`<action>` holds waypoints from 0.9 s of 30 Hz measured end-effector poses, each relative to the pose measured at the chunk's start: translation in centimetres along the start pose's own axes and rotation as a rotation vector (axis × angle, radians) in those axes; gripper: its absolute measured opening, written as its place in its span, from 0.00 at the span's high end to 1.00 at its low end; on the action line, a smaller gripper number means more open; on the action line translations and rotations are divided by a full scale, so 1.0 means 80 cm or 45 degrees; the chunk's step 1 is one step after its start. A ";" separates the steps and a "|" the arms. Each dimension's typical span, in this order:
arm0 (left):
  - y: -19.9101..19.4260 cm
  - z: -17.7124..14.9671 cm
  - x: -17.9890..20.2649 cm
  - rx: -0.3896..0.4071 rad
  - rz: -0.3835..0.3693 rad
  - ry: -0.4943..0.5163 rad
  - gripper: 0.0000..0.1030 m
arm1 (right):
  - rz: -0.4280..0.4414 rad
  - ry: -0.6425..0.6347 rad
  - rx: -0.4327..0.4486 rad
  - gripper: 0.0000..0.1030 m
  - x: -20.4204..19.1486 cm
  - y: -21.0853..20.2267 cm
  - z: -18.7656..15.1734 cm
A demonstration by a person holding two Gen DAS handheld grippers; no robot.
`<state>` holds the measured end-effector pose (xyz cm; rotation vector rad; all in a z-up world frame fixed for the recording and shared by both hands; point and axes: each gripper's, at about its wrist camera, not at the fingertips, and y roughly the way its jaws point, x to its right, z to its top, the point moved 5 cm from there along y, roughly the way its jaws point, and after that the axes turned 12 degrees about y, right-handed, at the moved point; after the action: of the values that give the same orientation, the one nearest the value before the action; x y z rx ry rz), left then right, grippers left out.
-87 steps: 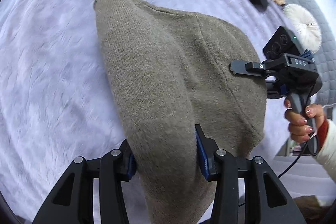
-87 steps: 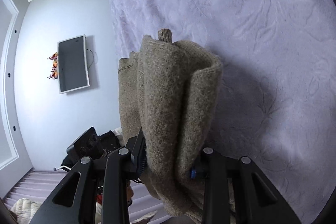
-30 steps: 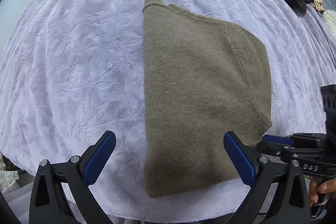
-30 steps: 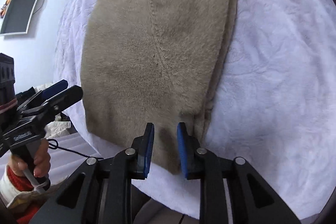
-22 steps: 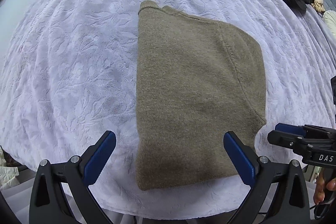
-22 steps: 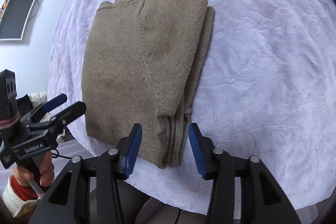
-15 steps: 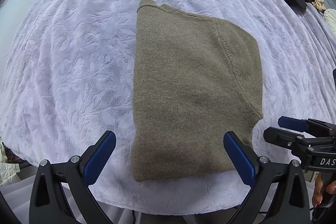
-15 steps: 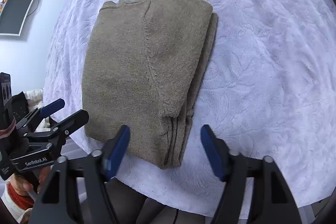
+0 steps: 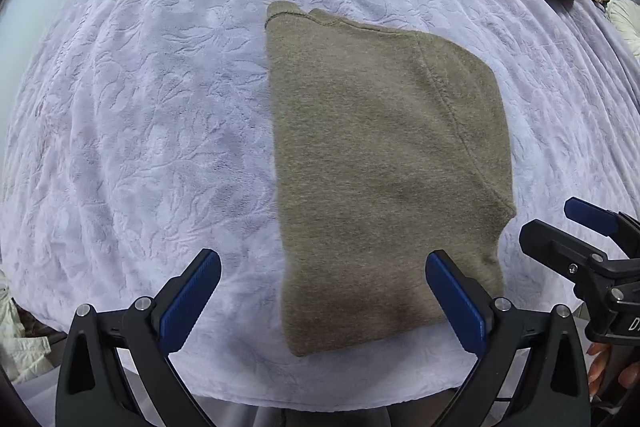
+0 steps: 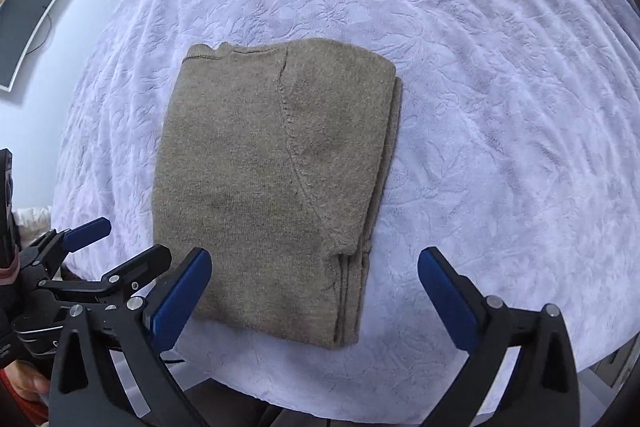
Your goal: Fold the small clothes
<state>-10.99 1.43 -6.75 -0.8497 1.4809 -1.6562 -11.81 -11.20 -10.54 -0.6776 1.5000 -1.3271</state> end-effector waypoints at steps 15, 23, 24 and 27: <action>-0.011 -0.008 -0.030 0.040 0.059 0.015 0.00 | -0.174 0.104 0.035 0.00 -0.011 -0.010 -0.010; -0.011 -0.010 -0.032 0.037 0.067 0.008 0.00 | -0.197 0.101 0.034 0.00 -0.013 -0.012 -0.008; -0.012 -0.010 -0.032 0.037 0.066 0.006 0.00 | -0.197 0.100 0.033 0.00 -0.013 -0.012 -0.008; -0.012 -0.009 -0.032 0.034 0.065 0.002 0.00 | -0.199 0.095 0.026 0.00 -0.015 -0.011 -0.008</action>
<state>-10.43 4.08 -5.88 -0.7897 1.4662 -1.6356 -12.12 -10.14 -9.42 -0.7520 1.5155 -1.4984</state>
